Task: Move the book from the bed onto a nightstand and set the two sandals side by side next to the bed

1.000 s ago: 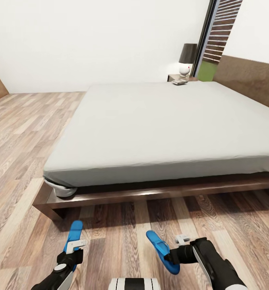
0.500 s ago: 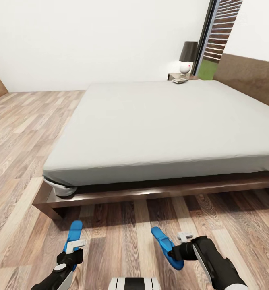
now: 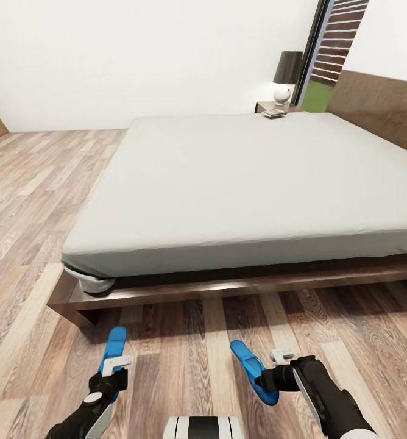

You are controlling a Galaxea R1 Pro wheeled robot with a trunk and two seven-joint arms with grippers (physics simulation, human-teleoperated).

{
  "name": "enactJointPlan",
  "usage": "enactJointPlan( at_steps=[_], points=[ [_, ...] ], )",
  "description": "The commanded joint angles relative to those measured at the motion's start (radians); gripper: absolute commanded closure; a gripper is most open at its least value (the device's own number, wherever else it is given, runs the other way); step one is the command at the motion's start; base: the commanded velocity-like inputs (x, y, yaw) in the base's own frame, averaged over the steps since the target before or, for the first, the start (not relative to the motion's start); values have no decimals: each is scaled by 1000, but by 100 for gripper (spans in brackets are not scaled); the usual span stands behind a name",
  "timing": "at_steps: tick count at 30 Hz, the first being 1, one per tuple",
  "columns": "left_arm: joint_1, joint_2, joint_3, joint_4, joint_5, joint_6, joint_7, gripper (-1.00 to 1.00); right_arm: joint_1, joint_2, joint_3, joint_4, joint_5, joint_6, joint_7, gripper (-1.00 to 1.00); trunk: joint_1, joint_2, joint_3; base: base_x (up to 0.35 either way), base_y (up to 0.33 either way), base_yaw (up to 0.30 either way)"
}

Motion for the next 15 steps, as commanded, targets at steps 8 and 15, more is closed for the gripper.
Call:
enactJointPlan(
  at_steps=[8,15],
  points=[
    [0,2,-9,-11,9,-4,7,100,0,0,-1,-2,10,3,8,100,0,0,-1,57,32,0],
    [0,1,-8,-12,9,-4,7,100,0,0,-1,-2,10,3,8,100,0,0,-1,29,16,0]
  ],
)
